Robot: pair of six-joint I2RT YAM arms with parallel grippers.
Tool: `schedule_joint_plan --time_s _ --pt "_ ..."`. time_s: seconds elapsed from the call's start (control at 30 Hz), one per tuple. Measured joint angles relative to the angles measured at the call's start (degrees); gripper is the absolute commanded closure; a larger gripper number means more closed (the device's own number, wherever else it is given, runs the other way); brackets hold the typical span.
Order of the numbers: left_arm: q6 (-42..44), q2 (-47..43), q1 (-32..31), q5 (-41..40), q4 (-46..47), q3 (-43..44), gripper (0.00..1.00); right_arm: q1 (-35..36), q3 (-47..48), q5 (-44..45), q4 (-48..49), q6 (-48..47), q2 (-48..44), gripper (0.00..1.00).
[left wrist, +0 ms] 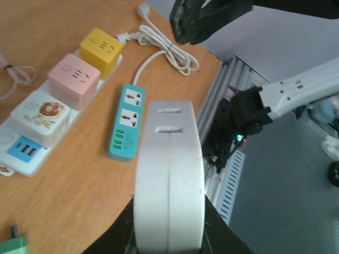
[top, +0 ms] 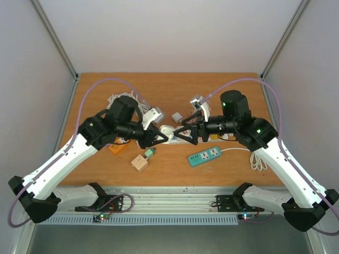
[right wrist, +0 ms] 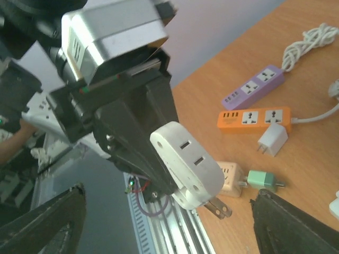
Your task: Insert the plug
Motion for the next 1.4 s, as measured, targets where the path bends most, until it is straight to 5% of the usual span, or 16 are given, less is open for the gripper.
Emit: schedule_joint_plan --time_s 0.53,1.03,1.27,1.4 --pt "8.72 4.52 2.58 13.33 -9.25 3.82 1.0 0.0 0.07 -16.0 2.91 -5.33 9.7 0.56" --pt "9.01 4.52 2.93 15.08 -10.19 4.7 1.0 -0.04 0.26 -21.4 3.58 -8.17 11.58 0.65" --pt "8.57 4.5 2.95 16.74 -10.03 5.01 0.99 0.0 0.26 -22.88 3.87 -9.25 11.85 0.85" --pt "7.06 4.02 2.99 18.86 -9.44 5.16 0.77 0.13 0.07 -24.26 5.9 -9.6 10.91 0.88"
